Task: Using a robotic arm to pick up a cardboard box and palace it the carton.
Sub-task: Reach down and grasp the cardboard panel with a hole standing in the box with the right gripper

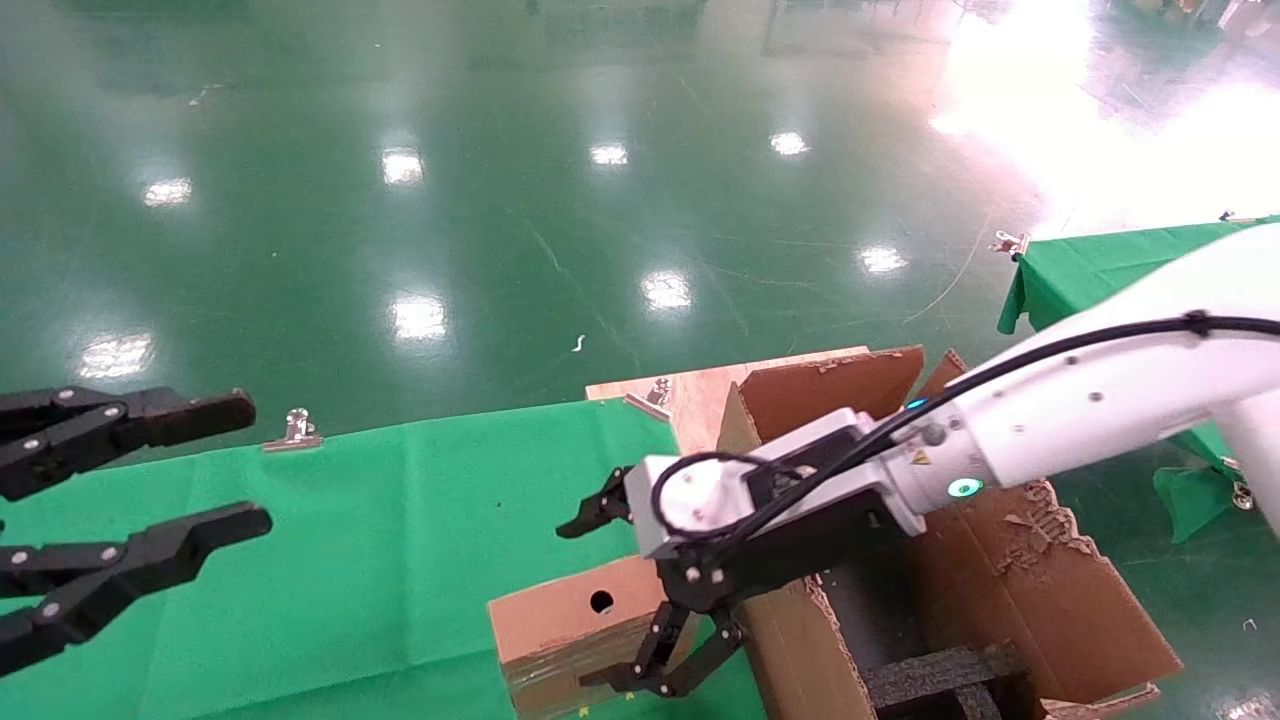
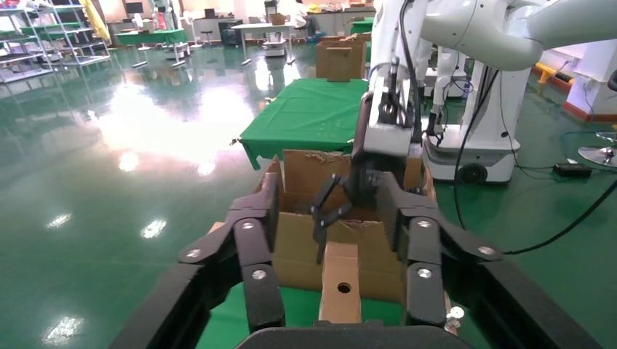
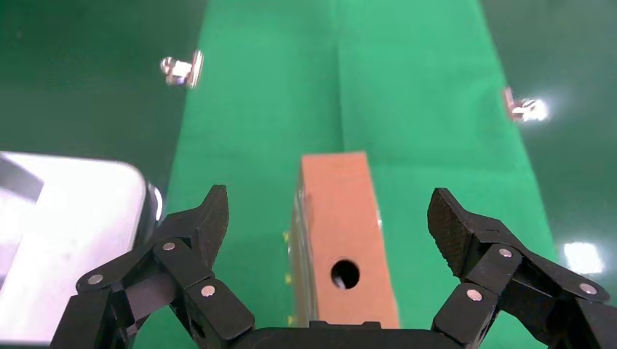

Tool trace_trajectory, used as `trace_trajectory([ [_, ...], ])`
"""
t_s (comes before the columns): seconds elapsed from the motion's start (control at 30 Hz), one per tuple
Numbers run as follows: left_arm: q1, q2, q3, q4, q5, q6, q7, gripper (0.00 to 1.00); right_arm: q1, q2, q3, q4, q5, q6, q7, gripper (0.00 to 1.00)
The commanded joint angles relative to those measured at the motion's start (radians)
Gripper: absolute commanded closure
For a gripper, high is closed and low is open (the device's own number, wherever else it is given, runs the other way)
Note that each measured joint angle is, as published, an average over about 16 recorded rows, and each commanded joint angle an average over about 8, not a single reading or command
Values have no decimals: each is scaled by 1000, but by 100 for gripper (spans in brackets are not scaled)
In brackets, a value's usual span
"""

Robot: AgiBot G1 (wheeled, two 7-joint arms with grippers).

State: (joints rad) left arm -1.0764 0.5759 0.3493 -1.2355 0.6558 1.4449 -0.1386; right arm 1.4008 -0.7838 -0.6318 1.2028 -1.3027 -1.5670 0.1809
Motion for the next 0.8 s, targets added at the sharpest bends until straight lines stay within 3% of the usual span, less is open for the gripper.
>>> trace_trajectory([
  [0.03,0,0,0,0,0,0,0,100,19,-15,-31,-5,-30,0,-8,0],
  [0.43,0,0,0,0,0,0,0,99,99,-111,-147,-24,-224,20,-45,0],
  [0.47,0,0,0,0,0,0,0,94,105,-117,-156,-19,-240,21,-48,0],
  [0.7,0,0,0,0,0,0,0,7,131,-144,-198,14,-314,22,-56,0],
  [0.73,0,0,0,0,0,0,0,0,133,-145,-203,19,-322,22,-56,0],
  [0.8,0,0,0,0,0,0,0,0,136,-148,-211,27,-334,23,-55,1],
])
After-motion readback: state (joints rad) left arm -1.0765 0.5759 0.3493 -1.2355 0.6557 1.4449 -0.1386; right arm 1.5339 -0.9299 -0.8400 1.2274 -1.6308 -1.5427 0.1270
